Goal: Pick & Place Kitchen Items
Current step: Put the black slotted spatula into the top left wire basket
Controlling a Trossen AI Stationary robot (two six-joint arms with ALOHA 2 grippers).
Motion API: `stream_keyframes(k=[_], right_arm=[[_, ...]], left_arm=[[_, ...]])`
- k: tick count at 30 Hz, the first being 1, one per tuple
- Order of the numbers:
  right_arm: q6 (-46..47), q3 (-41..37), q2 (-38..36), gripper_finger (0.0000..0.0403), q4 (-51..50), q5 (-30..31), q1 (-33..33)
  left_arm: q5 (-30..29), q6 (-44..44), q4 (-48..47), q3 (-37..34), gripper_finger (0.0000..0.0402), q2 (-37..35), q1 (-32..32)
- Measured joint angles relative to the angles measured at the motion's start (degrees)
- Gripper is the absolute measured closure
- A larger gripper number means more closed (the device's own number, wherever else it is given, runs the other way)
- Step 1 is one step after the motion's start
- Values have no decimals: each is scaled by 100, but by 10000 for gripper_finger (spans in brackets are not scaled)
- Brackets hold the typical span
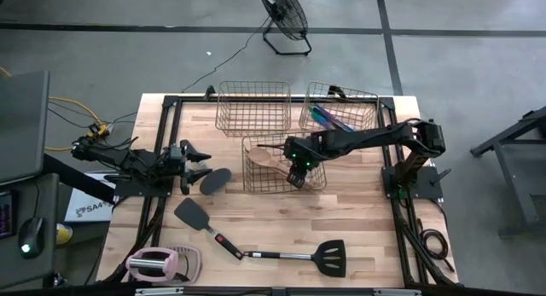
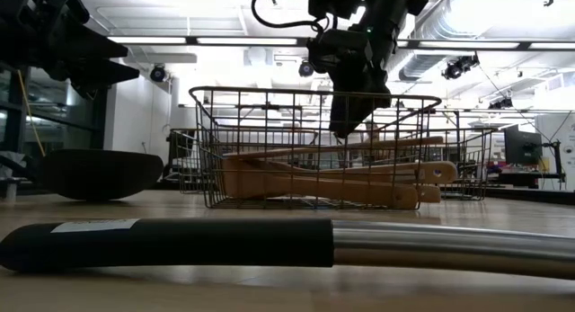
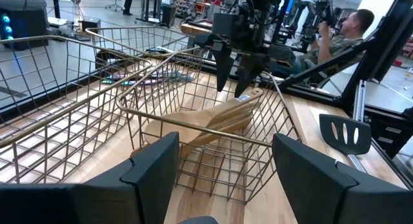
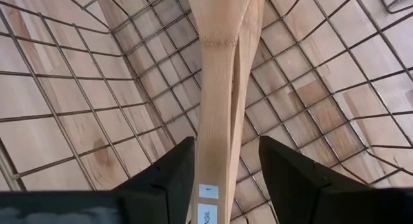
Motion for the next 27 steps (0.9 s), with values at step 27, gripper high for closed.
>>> stream_keyframes(k=[27], right_arm=[[-106,0,-666,239,-264,15,-13]], left_arm=[[7,-1,-1,0,158,2,-1]])
